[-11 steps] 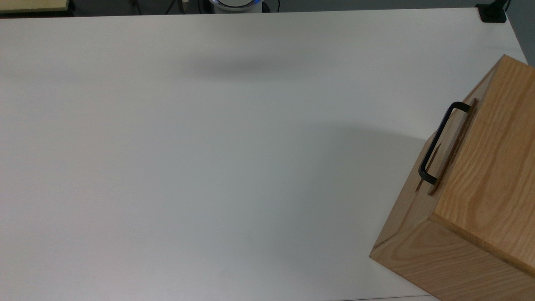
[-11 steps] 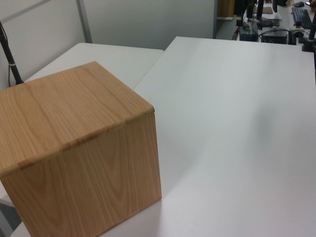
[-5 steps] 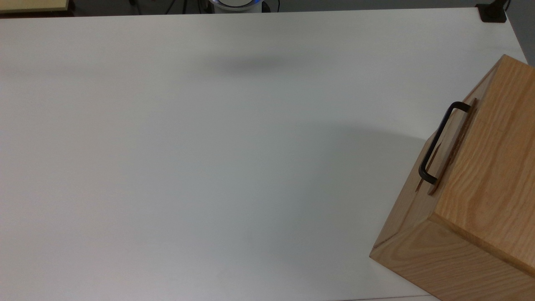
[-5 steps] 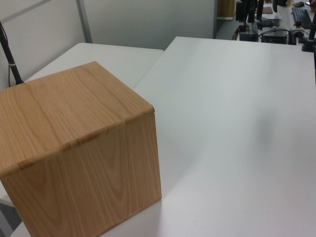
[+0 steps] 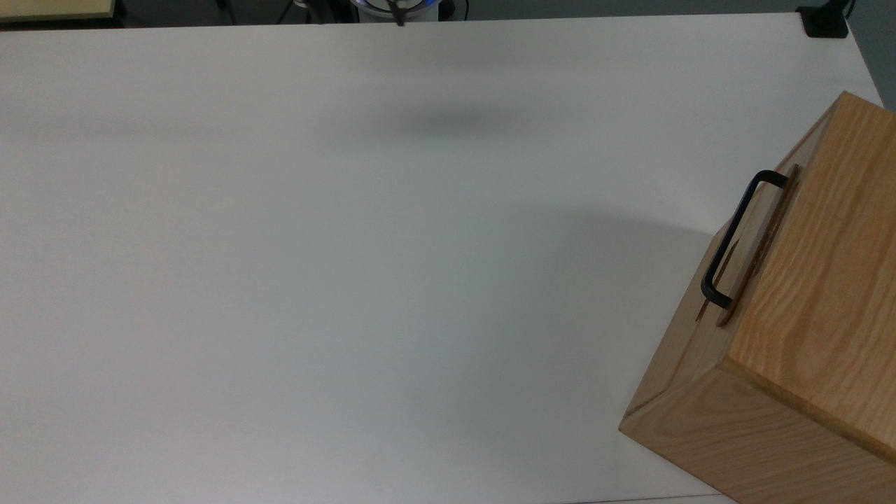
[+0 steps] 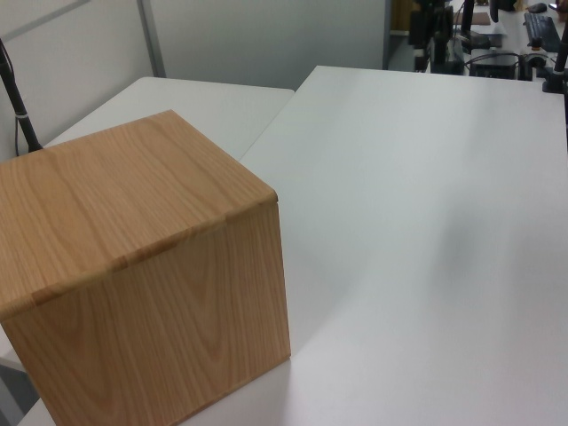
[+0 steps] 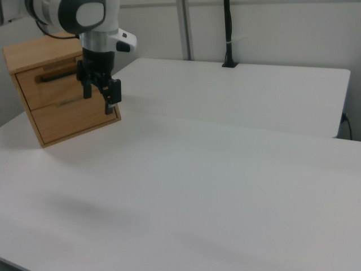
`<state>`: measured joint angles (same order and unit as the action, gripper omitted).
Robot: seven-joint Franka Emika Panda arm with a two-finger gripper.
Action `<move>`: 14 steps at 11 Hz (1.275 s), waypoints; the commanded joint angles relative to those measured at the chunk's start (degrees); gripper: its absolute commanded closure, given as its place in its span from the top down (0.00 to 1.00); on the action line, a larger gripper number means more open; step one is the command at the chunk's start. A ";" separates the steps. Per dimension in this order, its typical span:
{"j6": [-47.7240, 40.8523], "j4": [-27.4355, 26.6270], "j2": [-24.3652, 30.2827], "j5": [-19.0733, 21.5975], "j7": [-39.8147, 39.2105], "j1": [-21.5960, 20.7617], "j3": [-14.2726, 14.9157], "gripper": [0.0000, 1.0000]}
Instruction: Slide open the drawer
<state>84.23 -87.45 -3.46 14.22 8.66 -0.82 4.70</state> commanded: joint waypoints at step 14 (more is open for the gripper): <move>46.88 13.44 -25.18 17.07 30.35 -25.80 -0.13 0.89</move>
<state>127.39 -78.33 -23.79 30.54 35.64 -23.19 3.01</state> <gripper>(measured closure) 0.066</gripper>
